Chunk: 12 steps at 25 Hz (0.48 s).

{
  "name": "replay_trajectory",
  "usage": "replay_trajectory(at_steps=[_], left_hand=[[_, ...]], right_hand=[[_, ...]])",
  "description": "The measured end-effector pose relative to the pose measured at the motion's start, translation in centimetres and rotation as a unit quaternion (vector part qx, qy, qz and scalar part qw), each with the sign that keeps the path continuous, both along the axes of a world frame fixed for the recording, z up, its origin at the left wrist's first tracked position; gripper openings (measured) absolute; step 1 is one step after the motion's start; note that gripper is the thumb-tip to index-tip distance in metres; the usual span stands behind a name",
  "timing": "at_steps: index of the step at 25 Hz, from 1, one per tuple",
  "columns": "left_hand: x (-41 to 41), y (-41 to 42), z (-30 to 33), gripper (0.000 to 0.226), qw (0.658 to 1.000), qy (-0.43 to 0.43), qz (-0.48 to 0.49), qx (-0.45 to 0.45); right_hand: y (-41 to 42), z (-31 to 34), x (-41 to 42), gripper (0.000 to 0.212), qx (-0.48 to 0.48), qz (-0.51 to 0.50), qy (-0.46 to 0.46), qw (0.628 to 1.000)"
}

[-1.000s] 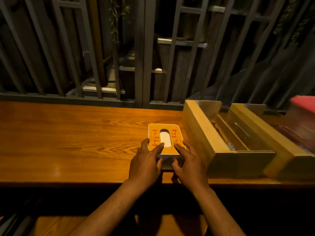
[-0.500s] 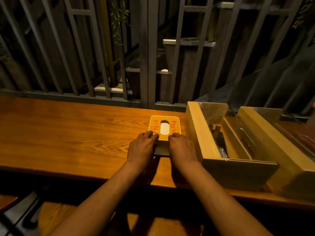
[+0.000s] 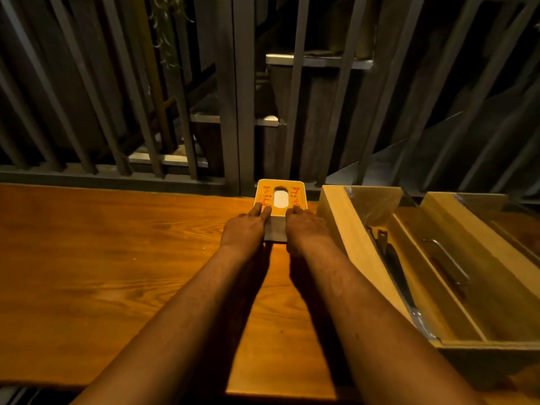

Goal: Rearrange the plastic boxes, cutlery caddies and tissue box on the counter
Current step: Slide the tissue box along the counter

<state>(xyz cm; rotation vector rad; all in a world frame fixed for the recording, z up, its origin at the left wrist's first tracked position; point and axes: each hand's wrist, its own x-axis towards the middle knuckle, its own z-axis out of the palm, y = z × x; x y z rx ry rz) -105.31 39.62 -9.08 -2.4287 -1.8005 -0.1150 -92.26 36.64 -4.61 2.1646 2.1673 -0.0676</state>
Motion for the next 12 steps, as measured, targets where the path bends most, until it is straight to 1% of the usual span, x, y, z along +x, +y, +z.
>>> replay_trajectory(at_steps=[3, 8, 11, 12], left_hand=[[0.6, 2.4, -0.6, 0.082, 1.000, -0.015, 0.004, 0.011], [1.3, 3.7, -1.0, 0.082, 1.000, -0.006, 0.004, 0.015], [1.1, 3.3, -0.2, 0.081, 1.000, 0.009, -0.008, 0.000], [0.9, 3.1, 0.2, 0.084, 1.000, 0.014, -0.013, -0.003]], right_hand=[[2.1, -0.6, 0.6, 0.091, -0.005, -0.001, -0.007, 1.000], [3.8, -1.1, 1.2, 0.096, -0.006, -0.002, -0.010, 1.000], [3.4, -0.3, 1.6, 0.098, -0.027, 0.015, -0.017, 0.999], [3.1, 0.1, 1.8, 0.099, -0.025, 0.021, -0.011, 0.999]])
